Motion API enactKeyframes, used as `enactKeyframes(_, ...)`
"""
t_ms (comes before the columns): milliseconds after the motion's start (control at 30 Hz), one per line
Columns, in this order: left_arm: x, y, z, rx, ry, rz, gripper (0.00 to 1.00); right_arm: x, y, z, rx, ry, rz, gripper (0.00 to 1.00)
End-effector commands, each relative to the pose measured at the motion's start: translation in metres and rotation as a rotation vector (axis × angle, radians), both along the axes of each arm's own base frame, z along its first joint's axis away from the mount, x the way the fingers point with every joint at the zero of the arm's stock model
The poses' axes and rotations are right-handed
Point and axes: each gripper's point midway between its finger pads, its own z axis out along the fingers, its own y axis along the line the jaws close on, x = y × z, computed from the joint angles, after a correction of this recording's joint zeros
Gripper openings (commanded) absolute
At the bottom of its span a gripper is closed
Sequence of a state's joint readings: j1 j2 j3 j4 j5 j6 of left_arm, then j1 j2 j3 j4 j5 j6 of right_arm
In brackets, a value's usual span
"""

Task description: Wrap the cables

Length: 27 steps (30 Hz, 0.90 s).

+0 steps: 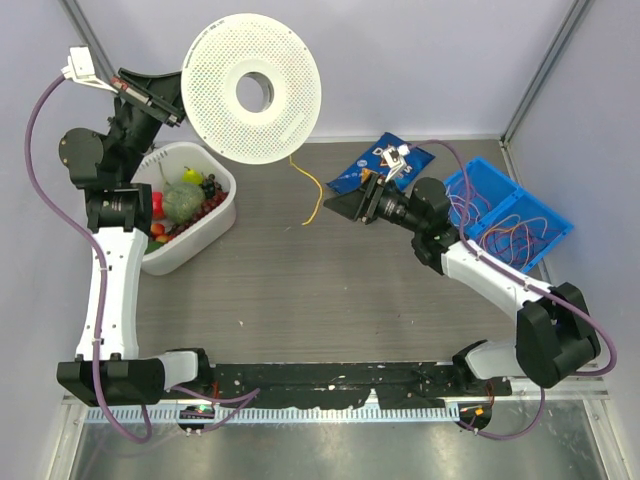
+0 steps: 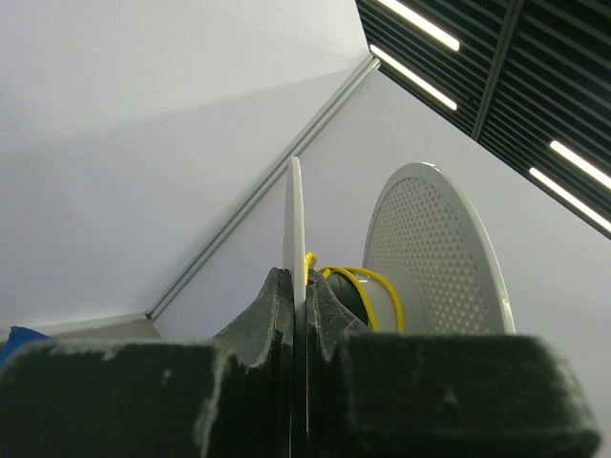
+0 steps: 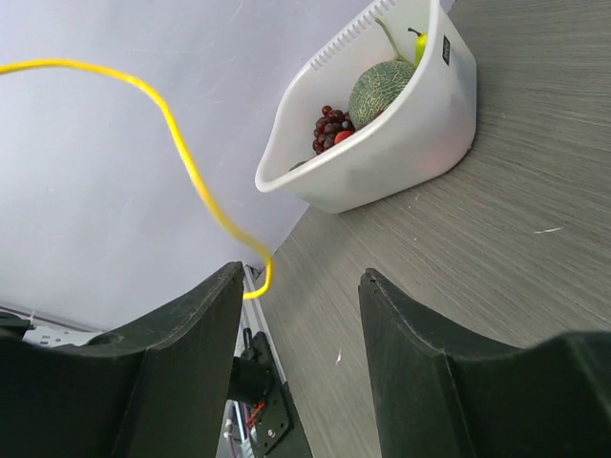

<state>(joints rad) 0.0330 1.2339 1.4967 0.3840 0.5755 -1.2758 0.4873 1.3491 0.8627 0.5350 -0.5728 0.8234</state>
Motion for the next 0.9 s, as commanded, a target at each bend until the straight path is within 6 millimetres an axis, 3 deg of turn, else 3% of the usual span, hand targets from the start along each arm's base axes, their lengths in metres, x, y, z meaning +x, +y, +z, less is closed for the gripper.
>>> enactKeyframes(0,-0.029,0.004,0.031,-0.038,-0.115,0.021,0.00,-0.002,0.001,0.011,0.029,-0.034,-0.003,0.56)
enactKeyframes(600,-0.026,0.002,0.023,-0.035,-0.087,0.013,0.00,-0.028,-0.034,0.031,-0.362,-0.631,0.020,0.56)
enactKeyframes(733,-0.026,0.002,0.021,-0.035,-0.074,0.008,0.00,-0.037,-0.038,0.036,-0.485,-0.899,0.086,0.56)
enactKeyframes(867,-0.026,-0.001,0.018,-0.032,-0.067,0.001,0.00,-0.054,-0.029,0.034,-0.593,-1.192,0.174,0.56)
